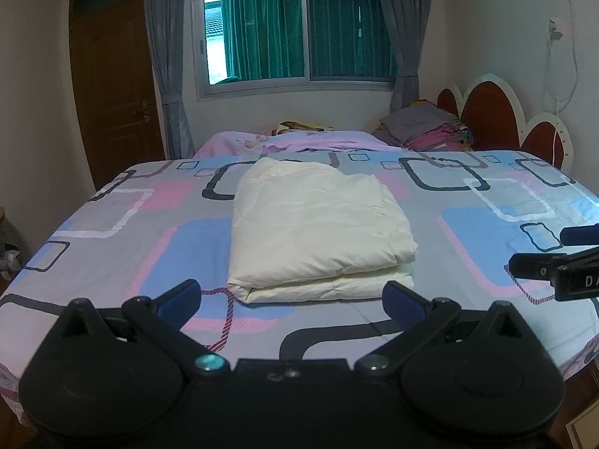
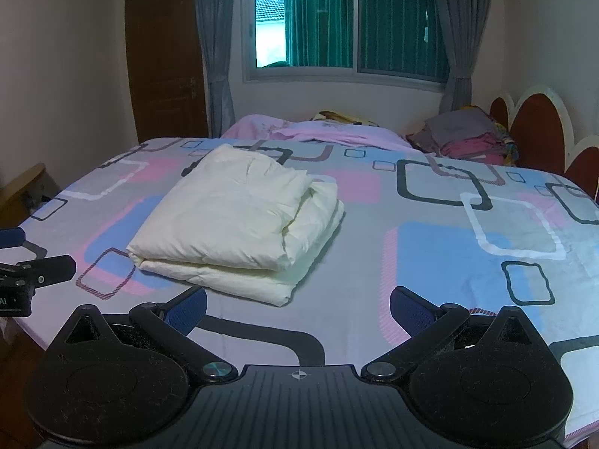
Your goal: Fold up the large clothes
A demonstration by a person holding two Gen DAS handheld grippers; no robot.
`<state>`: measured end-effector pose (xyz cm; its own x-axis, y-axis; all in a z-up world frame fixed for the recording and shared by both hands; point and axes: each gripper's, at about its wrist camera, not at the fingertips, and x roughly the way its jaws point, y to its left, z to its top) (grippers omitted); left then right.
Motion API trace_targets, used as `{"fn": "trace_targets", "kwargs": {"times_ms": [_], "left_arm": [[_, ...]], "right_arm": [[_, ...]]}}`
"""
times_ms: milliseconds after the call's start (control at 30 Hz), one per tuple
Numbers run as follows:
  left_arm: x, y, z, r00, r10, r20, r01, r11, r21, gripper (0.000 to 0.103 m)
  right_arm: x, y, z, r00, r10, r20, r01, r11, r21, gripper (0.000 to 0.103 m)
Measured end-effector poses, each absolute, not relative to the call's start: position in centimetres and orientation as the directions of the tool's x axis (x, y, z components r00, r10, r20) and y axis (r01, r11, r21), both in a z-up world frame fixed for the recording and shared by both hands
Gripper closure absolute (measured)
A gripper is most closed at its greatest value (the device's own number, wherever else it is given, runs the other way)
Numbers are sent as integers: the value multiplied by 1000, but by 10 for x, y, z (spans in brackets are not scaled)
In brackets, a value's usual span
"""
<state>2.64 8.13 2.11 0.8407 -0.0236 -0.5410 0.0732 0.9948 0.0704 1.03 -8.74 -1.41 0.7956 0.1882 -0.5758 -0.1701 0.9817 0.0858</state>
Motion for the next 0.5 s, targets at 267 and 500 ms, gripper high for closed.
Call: {"fn": "trace_targets", "kwargs": {"times_ms": [267, 500], "left_arm": [[26, 80, 21, 841, -24, -541, 74, 995, 70, 0], [26, 78, 21, 842, -25, -539, 76, 995, 71, 0]], "right_arm": [[9, -91, -13, 794, 199, -575, -181, 979, 90, 0], [9, -92, -13, 793, 198, -576, -181, 980, 88, 0]]}}
